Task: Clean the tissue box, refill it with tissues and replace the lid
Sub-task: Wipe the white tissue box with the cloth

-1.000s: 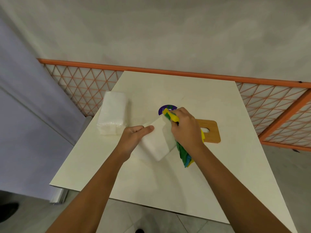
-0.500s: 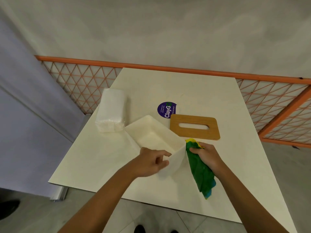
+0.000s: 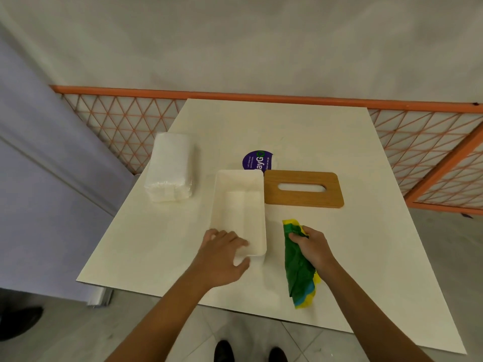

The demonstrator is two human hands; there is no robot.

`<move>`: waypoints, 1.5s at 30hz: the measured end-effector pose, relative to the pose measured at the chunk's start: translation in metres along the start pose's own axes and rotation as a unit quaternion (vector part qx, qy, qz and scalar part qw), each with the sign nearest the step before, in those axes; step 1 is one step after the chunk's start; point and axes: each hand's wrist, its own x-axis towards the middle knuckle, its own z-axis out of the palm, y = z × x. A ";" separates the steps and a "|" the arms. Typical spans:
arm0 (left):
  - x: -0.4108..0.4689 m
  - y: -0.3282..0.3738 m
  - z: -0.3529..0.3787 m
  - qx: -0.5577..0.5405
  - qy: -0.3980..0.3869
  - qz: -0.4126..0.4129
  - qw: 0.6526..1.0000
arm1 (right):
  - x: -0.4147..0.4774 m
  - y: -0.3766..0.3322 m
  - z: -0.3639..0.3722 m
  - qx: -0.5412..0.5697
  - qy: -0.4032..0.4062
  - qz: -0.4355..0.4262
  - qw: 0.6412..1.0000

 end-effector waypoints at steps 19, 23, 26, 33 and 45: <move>-0.015 0.001 -0.006 -0.512 0.037 -0.204 0.833 | -0.034 -0.002 0.045 -0.125 0.005 -0.264 0.956; -0.012 0.001 -0.003 -0.530 0.043 -0.197 0.823 | -0.051 -0.002 0.065 -0.151 0.018 -0.347 0.926; -0.009 -0.002 0.000 -0.543 0.037 -0.187 0.817 | -0.060 -0.012 0.075 -0.143 0.019 -0.386 0.911; -0.015 -0.016 -0.006 -0.597 0.061 -0.212 0.771 | -0.039 -0.001 0.066 -0.241 0.041 -0.342 0.907; -0.019 -0.048 -0.002 -0.548 0.062 -0.199 0.810 | -0.029 -0.011 0.075 -0.293 0.051 -0.399 0.867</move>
